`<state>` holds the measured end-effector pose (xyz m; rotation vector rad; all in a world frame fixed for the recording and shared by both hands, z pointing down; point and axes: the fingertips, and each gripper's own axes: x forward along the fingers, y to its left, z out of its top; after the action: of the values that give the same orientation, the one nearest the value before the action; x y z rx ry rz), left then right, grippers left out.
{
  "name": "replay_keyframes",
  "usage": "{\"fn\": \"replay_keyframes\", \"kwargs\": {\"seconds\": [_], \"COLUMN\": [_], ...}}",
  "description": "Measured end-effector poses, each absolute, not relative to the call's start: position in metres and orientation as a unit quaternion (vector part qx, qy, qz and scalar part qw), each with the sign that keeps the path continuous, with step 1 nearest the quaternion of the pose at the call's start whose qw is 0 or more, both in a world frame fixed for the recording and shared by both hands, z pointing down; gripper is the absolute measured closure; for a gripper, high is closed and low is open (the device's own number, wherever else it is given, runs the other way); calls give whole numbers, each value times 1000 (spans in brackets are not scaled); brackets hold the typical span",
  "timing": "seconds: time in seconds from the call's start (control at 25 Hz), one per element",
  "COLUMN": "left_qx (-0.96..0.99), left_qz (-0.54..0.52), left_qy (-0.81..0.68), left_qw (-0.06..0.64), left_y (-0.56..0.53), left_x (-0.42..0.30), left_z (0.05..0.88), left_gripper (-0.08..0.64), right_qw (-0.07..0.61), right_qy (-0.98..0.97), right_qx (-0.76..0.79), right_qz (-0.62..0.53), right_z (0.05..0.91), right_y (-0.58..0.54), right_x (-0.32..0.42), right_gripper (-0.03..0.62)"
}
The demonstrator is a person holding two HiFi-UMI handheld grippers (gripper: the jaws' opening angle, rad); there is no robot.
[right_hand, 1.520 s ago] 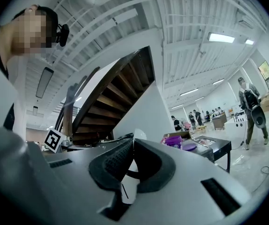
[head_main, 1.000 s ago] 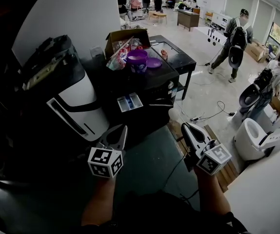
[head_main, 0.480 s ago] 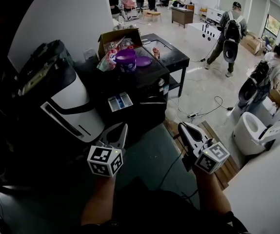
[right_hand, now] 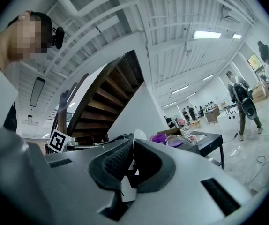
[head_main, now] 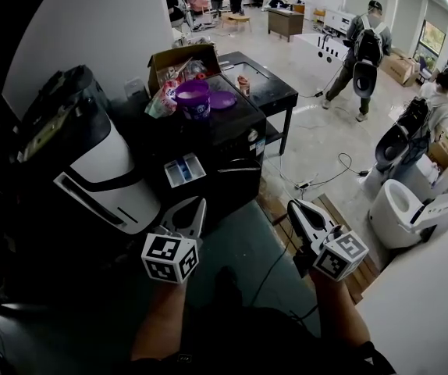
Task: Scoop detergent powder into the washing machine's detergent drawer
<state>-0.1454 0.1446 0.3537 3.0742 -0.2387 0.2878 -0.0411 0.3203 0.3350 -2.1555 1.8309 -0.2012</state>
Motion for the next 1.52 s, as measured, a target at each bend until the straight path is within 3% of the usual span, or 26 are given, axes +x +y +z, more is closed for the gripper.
{"fn": "replay_keyframes", "kwargs": {"seconds": [0.84,1.52], "left_qx": [993,991], "left_qz": [95,74], "left_qy": [-64,-95], "left_qw": [31,56], "left_y": [-2,-101], "left_x": [-33,-41], "left_z": [363,360], "left_gripper": [554,554], "right_qw": [122,93], "right_qy": [639,641], "right_qx": [-752,-756], "right_qz": [-106,-97], "right_z": [353,336], "right_y": [153,62], "right_x": [75,85], "right_gripper": [572,572]}}
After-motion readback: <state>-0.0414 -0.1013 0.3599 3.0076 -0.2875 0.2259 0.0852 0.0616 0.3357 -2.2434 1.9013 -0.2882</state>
